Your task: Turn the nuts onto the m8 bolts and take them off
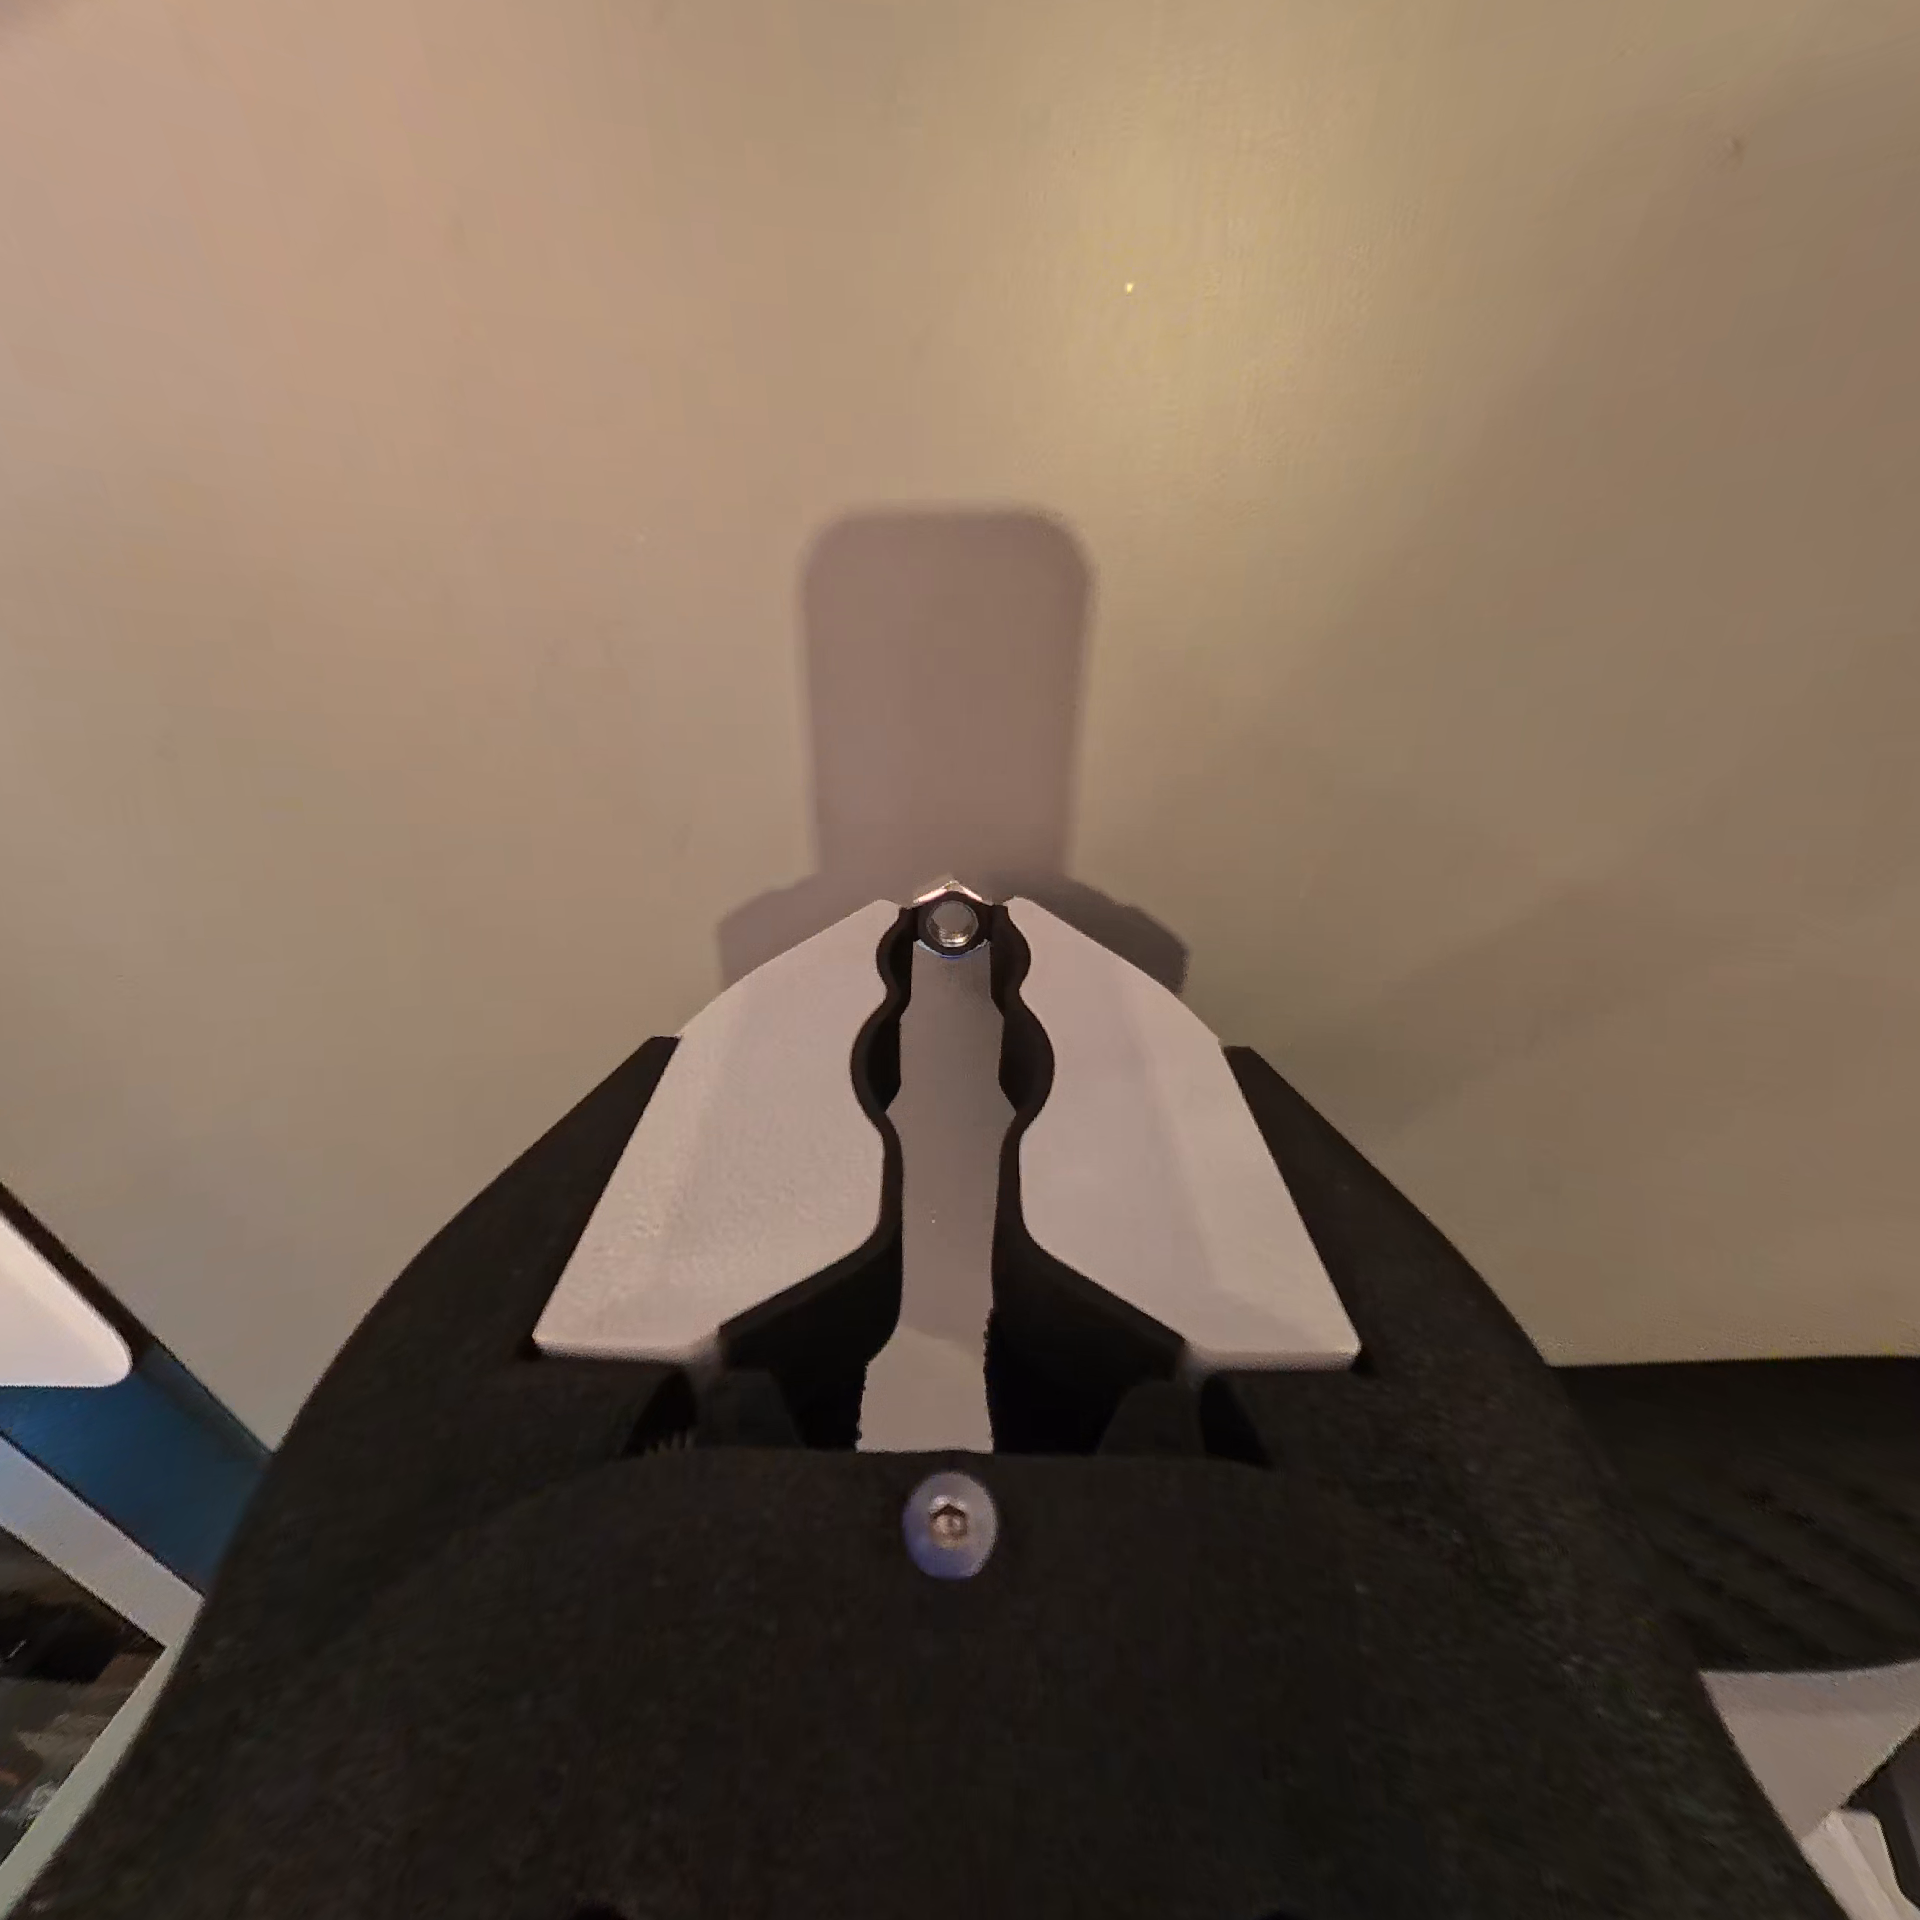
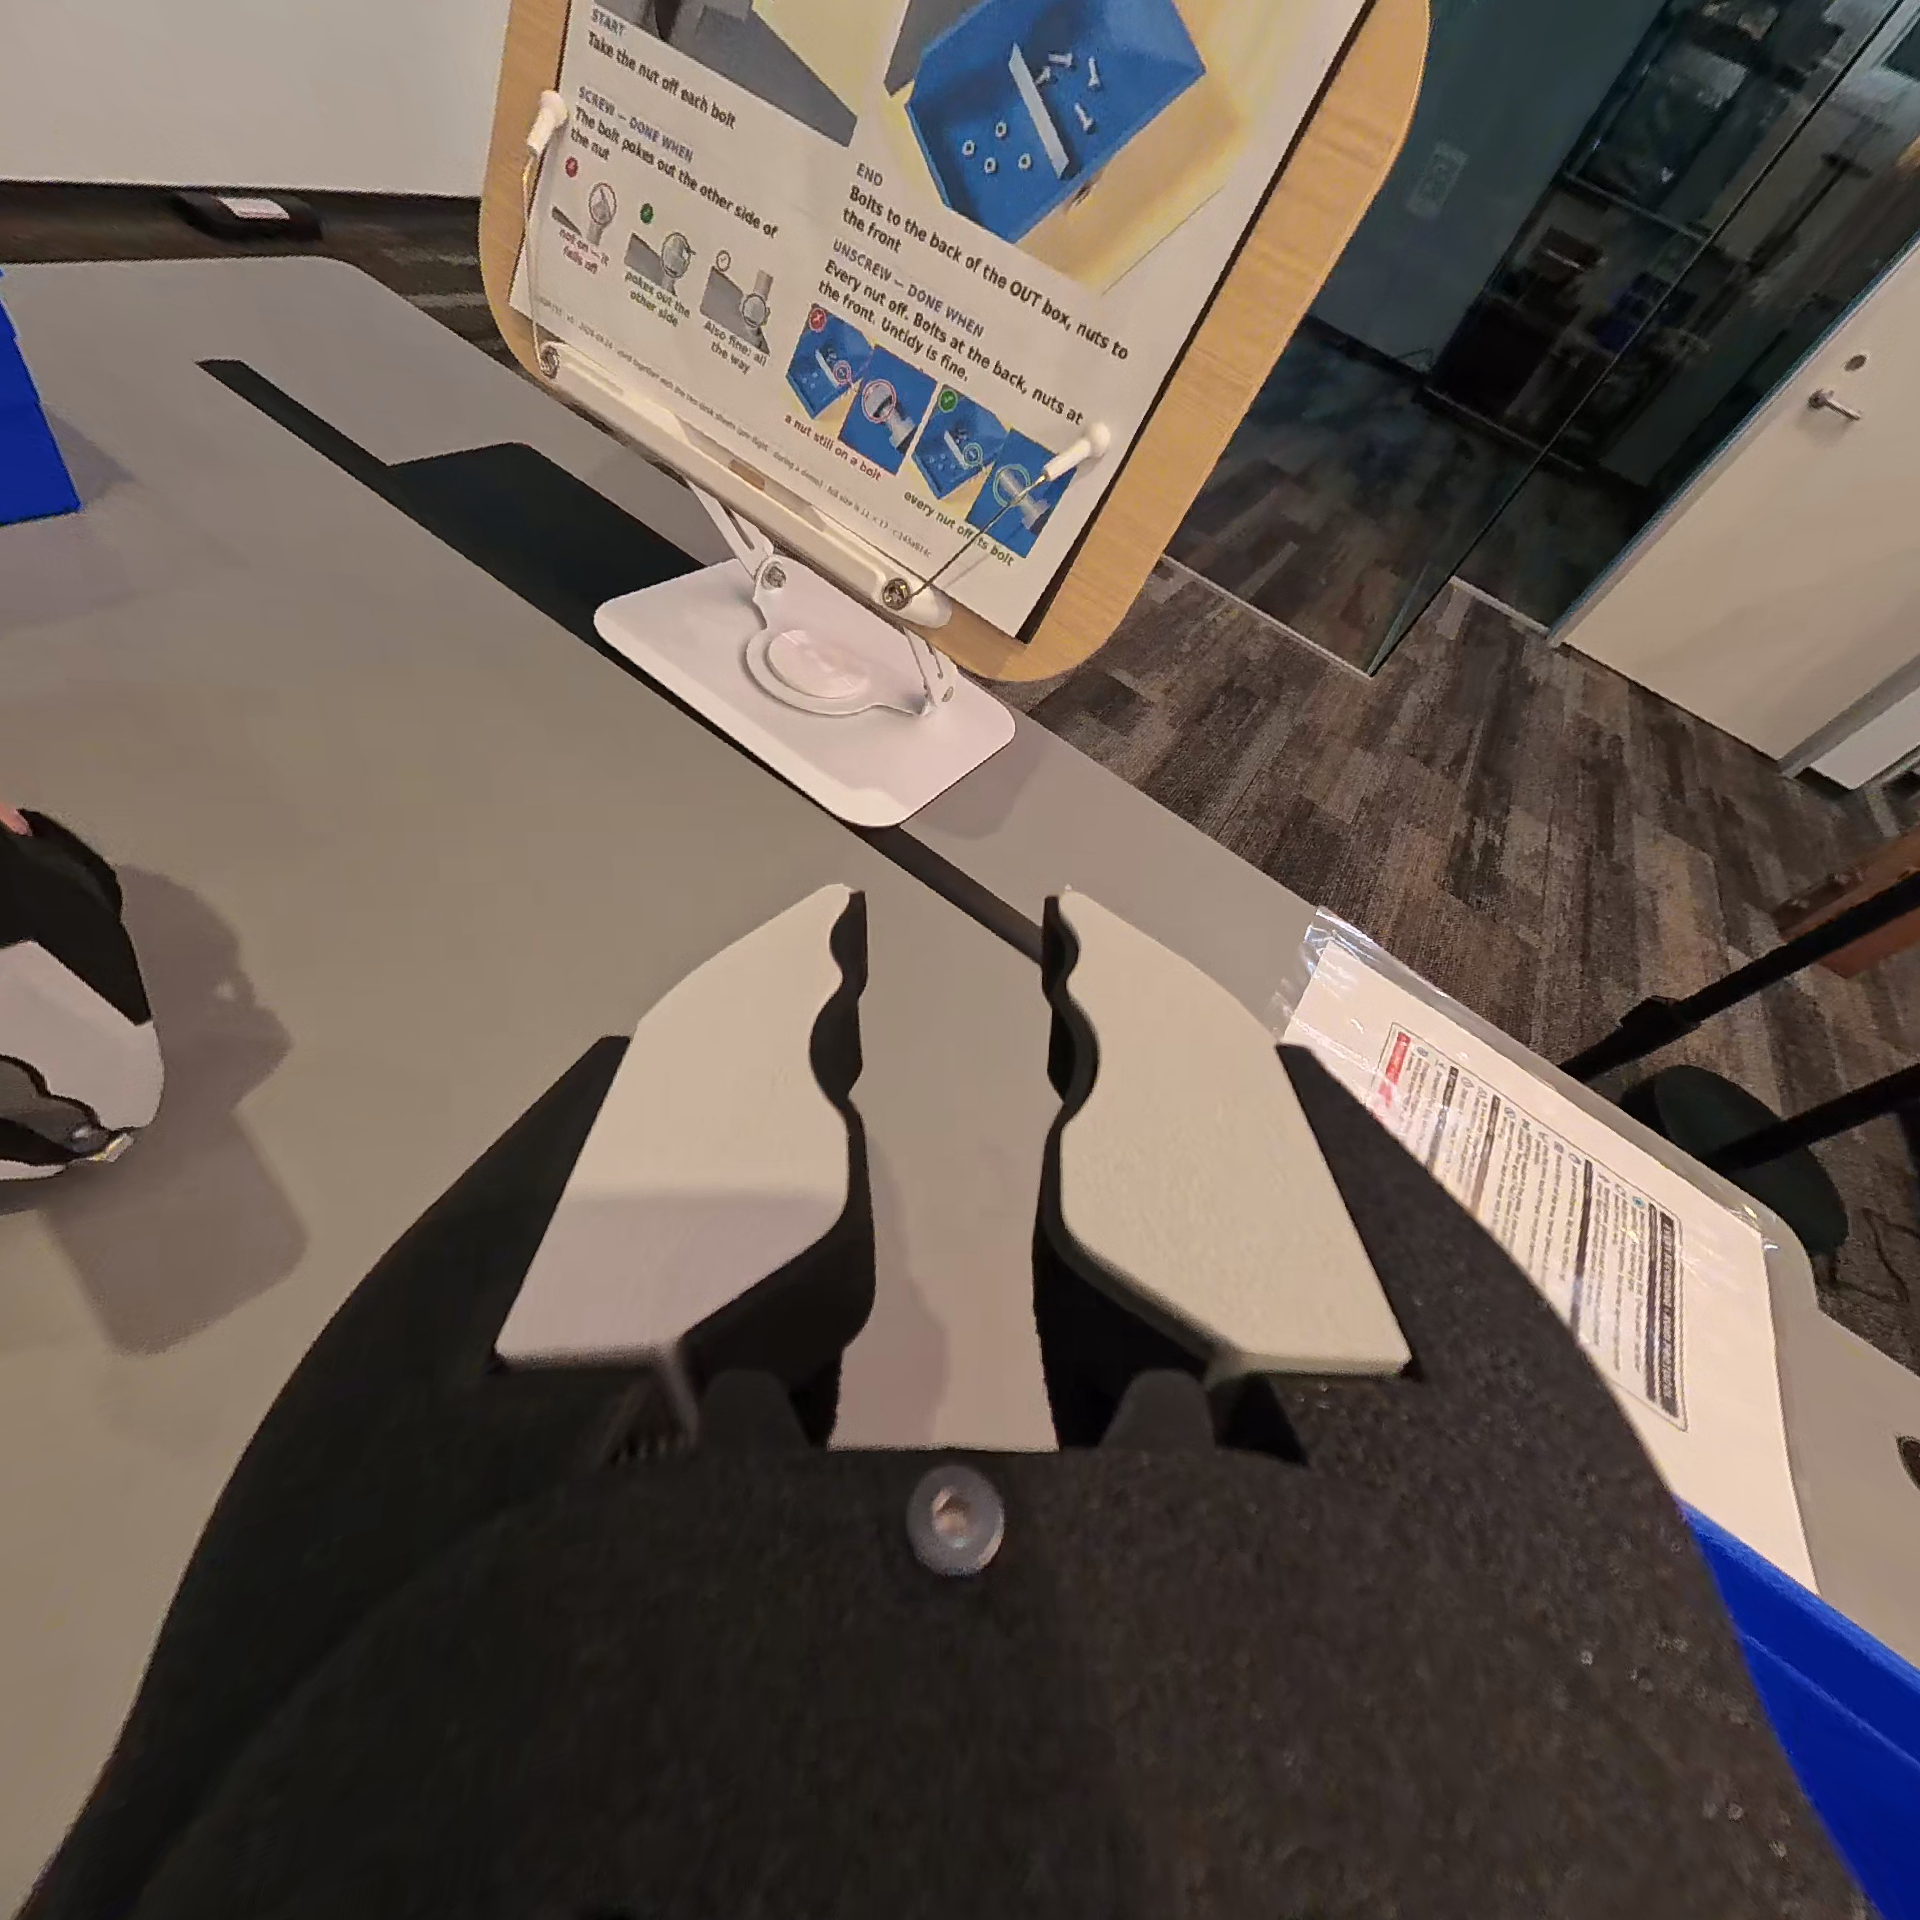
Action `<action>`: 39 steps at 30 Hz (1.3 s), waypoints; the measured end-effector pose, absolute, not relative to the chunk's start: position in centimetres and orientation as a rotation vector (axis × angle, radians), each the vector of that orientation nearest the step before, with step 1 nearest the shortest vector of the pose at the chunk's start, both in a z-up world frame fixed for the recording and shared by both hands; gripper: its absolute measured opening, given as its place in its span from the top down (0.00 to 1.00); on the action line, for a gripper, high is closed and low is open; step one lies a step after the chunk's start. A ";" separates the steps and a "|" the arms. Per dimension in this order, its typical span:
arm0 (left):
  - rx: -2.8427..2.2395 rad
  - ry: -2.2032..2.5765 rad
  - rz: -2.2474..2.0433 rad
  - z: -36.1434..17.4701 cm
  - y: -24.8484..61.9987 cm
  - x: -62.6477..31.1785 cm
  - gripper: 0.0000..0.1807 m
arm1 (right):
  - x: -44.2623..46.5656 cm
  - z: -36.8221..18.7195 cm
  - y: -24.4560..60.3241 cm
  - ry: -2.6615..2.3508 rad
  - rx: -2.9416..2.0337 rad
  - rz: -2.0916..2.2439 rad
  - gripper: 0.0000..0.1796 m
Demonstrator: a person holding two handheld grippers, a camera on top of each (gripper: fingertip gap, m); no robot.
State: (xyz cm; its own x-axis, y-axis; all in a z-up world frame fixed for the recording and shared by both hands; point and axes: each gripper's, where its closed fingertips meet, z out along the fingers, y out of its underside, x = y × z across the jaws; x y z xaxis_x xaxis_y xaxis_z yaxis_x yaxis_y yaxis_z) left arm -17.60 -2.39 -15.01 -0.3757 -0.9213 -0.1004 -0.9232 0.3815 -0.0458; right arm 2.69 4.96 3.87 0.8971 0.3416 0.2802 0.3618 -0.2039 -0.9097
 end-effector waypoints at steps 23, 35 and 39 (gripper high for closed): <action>-1.766 2.522 -0.067 -16.3 -3.3 -17.7 0.92 | 3.7 2.2 5.1 -0.505 -1.849 0.043 0.84; -1.745 2.476 -0.077 -14.1 -2.1 -17.5 0.85 | 4.2 2.6 4.6 -0.494 -1.841 0.049 0.84; -1.755 2.258 -0.179 -6.8 -0.3 -19.0 0.84 | 4.4 2.0 4.6 -0.500 -1.863 0.036 0.84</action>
